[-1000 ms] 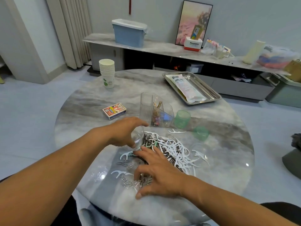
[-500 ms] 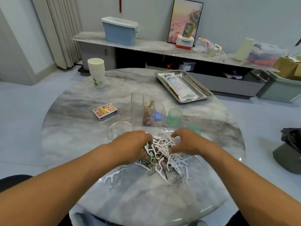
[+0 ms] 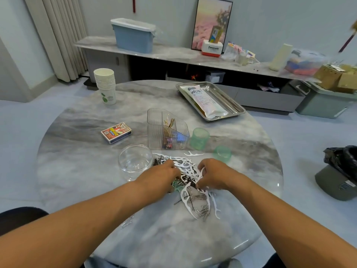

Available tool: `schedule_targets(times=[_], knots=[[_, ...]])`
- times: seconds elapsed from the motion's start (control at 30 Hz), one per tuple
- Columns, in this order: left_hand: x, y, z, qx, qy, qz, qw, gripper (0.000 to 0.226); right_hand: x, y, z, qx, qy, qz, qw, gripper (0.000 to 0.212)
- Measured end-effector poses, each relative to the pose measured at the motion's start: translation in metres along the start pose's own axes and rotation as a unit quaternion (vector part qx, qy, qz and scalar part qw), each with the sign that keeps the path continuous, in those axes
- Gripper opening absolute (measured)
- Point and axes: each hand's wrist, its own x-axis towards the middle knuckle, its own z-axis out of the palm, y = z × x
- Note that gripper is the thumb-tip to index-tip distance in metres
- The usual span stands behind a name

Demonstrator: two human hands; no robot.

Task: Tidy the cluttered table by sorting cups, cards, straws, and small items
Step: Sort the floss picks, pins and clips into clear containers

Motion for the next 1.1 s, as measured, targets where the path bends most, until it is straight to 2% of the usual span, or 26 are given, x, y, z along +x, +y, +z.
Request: schedule_targets(times=[0.17, 0.37, 0.57, 0.73, 0.9, 1.0, 1.03, 1.1], knots=[[0.001, -0.003, -0.003, -0.024, 0.021, -0.019, 0.999, 0.042, 0.001, 0.001, -0.001, 0.024, 0.01, -0.001, 1.0, 0.032], [0.004, -0.005, -0.007, -0.128, 0.067, -0.048, 0.988, 0.038, 0.004, 0.002, -0.007, 0.06, 0.028, 0.002, 0.998, 0.023], [0.006, -0.003, -0.012, -0.269, 0.064, -0.089, 0.957, 0.021, 0.005, 0.007, -0.026, 0.178, 0.029, 0.028, 0.983, 0.011], [0.007, -0.002, -0.015, -0.438, 0.075, -0.139, 0.885, 0.015, -0.003, 0.013, -0.042, 0.324, 0.006, 0.05, 0.945, 0.014], [0.01, 0.002, -0.019, -0.579, 0.048, -0.157, 0.799, 0.042, -0.01, 0.01, -0.051, 0.431, -0.031, 0.026, 0.902, 0.019], [0.008, 0.008, -0.027, -0.664, 0.034, -0.14, 0.734, 0.044, -0.013, 0.002, -0.05, 0.448, -0.077, -0.014, 0.891, 0.02], [0.007, 0.009, -0.028, -0.652, 0.038, -0.124, 0.747, 0.041, -0.014, -0.002, -0.048, 0.44, -0.089, -0.026, 0.893, 0.019], [0.004, 0.012, -0.029, -0.571, 0.034, -0.082, 0.816, 0.032, -0.016, -0.008, -0.044, 0.419, -0.104, -0.045, 0.901, 0.02]])
